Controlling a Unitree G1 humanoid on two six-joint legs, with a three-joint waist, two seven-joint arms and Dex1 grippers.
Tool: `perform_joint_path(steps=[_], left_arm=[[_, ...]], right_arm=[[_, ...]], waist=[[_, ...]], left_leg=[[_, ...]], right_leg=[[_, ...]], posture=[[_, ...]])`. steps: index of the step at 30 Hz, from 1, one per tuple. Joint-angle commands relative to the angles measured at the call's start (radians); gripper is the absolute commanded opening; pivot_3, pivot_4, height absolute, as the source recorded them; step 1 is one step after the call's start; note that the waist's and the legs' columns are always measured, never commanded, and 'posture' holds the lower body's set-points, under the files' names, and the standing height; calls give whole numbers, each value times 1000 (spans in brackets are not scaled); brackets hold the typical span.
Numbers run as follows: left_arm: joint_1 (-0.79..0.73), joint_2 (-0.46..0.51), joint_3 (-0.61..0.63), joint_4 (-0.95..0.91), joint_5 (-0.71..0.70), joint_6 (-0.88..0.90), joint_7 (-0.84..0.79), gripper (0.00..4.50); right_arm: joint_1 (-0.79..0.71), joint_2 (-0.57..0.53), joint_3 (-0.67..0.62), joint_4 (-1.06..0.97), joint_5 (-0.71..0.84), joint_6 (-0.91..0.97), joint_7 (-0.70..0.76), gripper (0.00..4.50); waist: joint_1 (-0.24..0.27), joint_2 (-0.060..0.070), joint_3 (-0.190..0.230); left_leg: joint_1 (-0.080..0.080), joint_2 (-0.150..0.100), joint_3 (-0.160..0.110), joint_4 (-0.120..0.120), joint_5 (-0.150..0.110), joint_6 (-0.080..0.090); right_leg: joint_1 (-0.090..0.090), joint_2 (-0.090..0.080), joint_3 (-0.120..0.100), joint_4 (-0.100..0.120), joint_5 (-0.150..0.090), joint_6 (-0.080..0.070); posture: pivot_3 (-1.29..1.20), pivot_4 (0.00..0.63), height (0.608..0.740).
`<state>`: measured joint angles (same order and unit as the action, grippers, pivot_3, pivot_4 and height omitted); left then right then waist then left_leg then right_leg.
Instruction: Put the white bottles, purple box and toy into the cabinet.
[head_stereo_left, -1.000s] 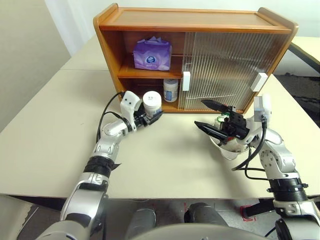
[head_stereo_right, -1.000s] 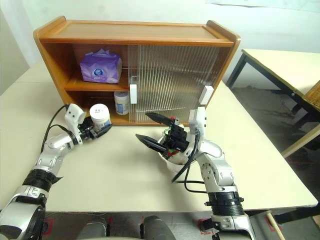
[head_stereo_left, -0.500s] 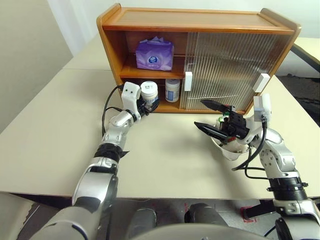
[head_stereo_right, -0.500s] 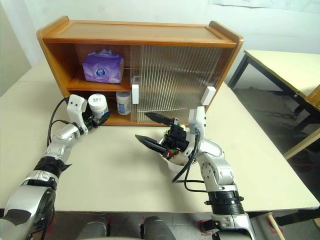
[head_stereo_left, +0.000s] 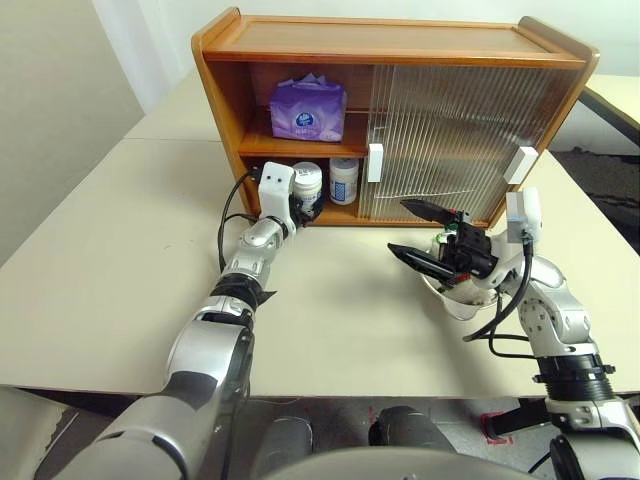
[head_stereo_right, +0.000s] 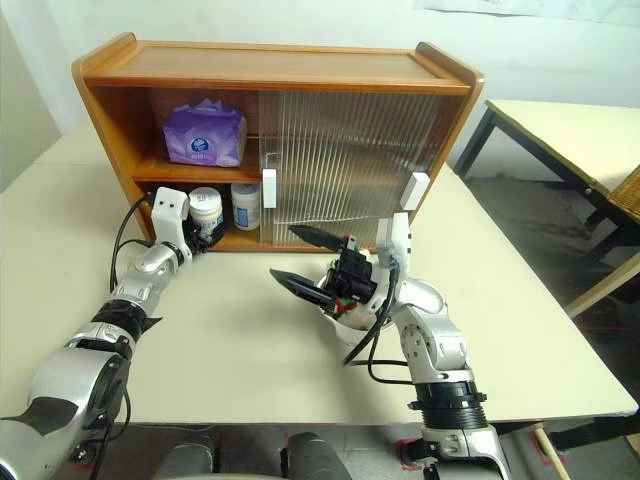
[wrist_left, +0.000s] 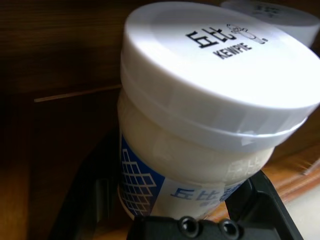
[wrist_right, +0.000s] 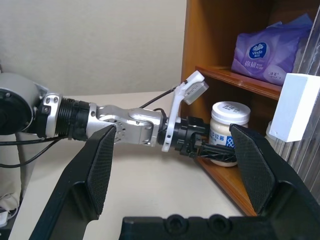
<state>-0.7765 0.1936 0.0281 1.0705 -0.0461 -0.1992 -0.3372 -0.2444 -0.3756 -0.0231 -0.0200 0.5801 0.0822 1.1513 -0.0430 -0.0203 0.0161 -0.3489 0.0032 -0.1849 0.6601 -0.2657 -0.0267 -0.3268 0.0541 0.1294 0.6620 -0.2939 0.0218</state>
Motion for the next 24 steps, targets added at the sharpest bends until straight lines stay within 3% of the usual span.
perform_joint_path(steps=[1,24], left_arm=[[-34,-2,11,37,12,-8,25,3154],[-112,-20,74,152,3,-5,106,3154]], right_arm=[[-9,-4,2,7,-6,-2,0,4500],[-26,0,4,20,-9,-7,3,4500]], waist=[[0,0,0],[-2,0,0]], left_leg=[[0,0,0,0,0,0],[2,0,0,1,2,1]], right_leg=[[0,0,0,0,0,0],[2,0,0,0,1,0]], posture=[[-115,0,740],[-113,0,740]])
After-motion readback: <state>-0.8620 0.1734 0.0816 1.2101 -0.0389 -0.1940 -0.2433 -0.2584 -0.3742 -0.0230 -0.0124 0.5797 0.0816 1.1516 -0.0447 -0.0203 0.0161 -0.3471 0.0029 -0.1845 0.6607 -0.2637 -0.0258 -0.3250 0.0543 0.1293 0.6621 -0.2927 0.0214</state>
